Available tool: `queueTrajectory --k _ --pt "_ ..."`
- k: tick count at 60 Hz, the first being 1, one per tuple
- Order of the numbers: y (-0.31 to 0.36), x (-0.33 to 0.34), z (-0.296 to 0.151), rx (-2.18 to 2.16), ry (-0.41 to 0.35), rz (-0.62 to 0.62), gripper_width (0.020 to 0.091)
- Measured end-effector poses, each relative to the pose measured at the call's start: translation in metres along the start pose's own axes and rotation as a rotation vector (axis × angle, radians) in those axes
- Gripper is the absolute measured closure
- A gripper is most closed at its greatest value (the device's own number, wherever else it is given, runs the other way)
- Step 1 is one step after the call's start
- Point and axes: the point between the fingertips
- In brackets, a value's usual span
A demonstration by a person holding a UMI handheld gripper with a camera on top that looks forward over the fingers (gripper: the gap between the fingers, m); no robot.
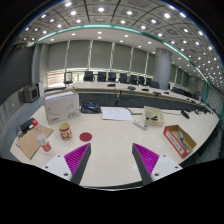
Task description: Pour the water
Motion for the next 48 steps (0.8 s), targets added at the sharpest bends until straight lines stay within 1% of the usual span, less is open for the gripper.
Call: queueTrajectory --k 7,14,20,30,34,39,43,48 --pt "0.016 -0.003 0.002 0.004 0.003 -0.032 0.0249" --pt "0.053 -0.008 0.014 0.006 0.023 -0.079 0.0245" --pt "0.102 -0.013 0.031 0.001 0.037 -0.146 0.0247" --pt "0.206 -0.023 0.065 0.0 0.057 -0.274 0.0243" --pt "0.249 -0.032 0.074 -0.011 0.035 -0.316 0.0243" --pt "0.296 -0.049 0.084 -0.02 0.018 -0.34 0.0244" --pt "0.328 -0.067 0.089 -0.014 0.002 -0.35 0.0246" --pt "0.356 -0.094 0.089 -0.012 -0.036 -0.337 0.0244"
Point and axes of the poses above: the point between the fingertips, and its own axes, seen from behind it with the camera up: y to the left, z down, x backward, against the way the camera looks, and after that the axes turned 9 degrees about -y, right-handed
